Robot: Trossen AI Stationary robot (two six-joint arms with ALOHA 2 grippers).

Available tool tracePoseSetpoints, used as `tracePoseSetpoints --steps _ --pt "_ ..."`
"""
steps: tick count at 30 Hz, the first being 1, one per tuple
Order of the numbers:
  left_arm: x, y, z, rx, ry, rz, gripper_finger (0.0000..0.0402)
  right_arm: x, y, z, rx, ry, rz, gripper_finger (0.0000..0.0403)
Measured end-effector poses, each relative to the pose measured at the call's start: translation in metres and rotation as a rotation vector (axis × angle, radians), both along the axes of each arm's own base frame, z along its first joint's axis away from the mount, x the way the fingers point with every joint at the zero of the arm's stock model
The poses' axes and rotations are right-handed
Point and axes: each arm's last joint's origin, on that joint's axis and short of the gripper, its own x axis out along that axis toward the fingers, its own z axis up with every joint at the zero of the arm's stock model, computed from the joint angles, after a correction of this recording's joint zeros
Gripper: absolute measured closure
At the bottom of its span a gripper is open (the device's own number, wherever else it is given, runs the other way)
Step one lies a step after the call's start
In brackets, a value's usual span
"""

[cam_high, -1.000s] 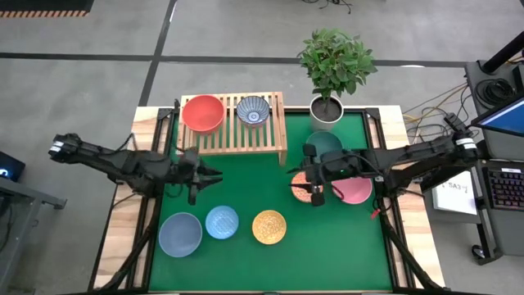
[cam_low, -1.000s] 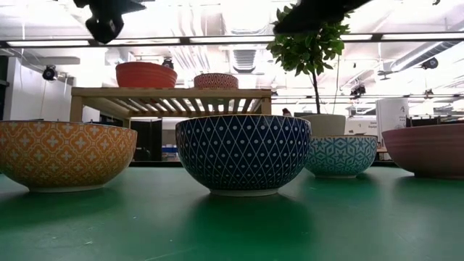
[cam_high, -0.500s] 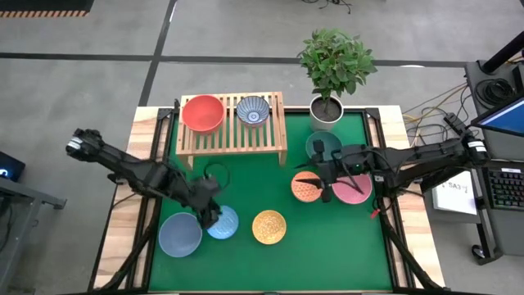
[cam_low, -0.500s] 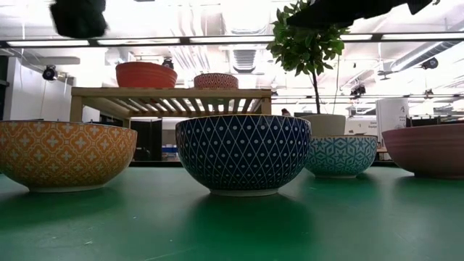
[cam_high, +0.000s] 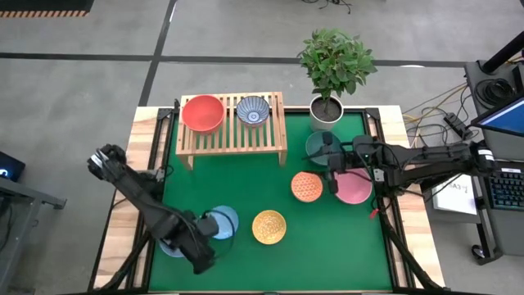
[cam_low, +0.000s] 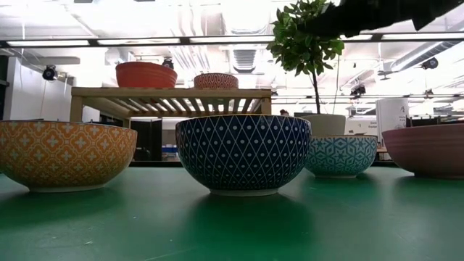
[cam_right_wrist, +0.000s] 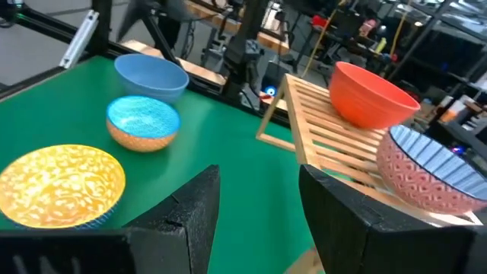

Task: Place and stack bowls onto a shelf
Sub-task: Stack the blue bowl in the orange bowl on the shelf

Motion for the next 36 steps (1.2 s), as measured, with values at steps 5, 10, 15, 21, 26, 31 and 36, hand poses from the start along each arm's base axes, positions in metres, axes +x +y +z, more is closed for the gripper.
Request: tracePoseSetpoints --steps 5,10,15,21,26,31,36 --pt "-0.002 -0.014 -0.017 0.006 0.105 -0.064 0.0267 -0.004 -0.002 -0.003 0.01 -0.004 -0.012 0.0232" --pt "-0.013 -0.019 -0.036 0.063 0.123 -0.144 0.0241 -0.007 -0.001 -0.006 0.028 0.01 -0.011 0.0232" --pt "-0.03 -0.021 -0.048 0.148 0.108 -0.189 0.0245 -0.007 -0.001 -0.01 0.048 0.026 -0.014 0.0232" --pt "-0.035 -0.024 -0.069 0.127 0.086 -0.161 0.0256 -0.006 -0.001 -0.011 0.051 0.03 -0.015 0.0235" --pt "-0.036 -0.023 -0.087 0.095 0.077 -0.132 0.0265 -0.006 -0.001 -0.011 0.047 0.028 -0.015 0.0245" --pt "-0.039 -0.019 -0.095 0.118 0.103 -0.12 0.0279 -0.006 -0.001 -0.011 0.041 0.028 -0.016 0.0256" --pt "-0.039 -0.02 -0.094 0.117 0.103 -0.122 0.0341 -0.006 -0.001 -0.011 0.038 0.028 -0.015 0.0263"
